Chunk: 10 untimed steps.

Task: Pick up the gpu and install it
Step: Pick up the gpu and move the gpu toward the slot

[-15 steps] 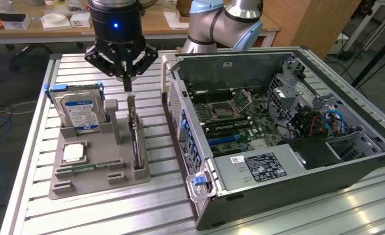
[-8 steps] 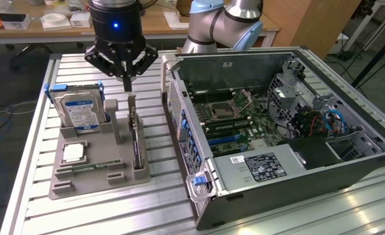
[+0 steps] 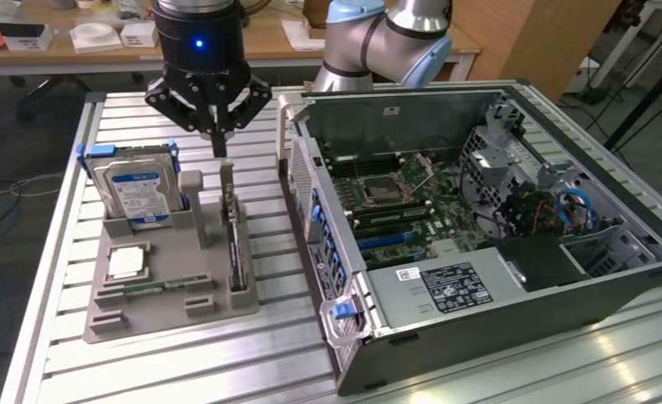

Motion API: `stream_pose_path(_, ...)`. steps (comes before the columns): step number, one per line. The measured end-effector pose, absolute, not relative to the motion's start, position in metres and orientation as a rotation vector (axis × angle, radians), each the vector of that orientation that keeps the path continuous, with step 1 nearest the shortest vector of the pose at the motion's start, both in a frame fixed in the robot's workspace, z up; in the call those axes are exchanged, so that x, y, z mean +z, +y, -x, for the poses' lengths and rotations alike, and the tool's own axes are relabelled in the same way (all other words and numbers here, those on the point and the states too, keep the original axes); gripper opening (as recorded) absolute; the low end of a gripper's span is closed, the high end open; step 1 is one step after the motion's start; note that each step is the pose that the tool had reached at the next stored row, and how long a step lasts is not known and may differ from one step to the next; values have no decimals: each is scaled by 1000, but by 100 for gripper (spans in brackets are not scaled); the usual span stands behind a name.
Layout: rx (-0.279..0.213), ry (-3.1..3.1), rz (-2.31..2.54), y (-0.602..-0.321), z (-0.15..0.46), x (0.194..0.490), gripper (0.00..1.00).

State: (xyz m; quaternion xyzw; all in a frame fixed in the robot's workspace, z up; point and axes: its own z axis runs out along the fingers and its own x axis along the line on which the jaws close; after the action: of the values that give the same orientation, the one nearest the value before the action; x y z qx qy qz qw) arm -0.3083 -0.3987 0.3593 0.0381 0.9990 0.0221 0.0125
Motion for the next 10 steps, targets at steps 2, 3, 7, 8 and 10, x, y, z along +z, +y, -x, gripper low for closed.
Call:
stream_pose_path(2, 69, 3114, -119, -399, 308, 359, 23)
stream_pose_path(3, 69, 3114, -119, -399, 308, 359, 29)
stream_pose_path(7, 69, 3114, -119, -399, 308, 359, 41)
stream_pose_path(8, 69, 3114, -119, -399, 308, 359, 41)
stream_pose_path(10, 69, 3114, -119, -399, 308, 359, 47)
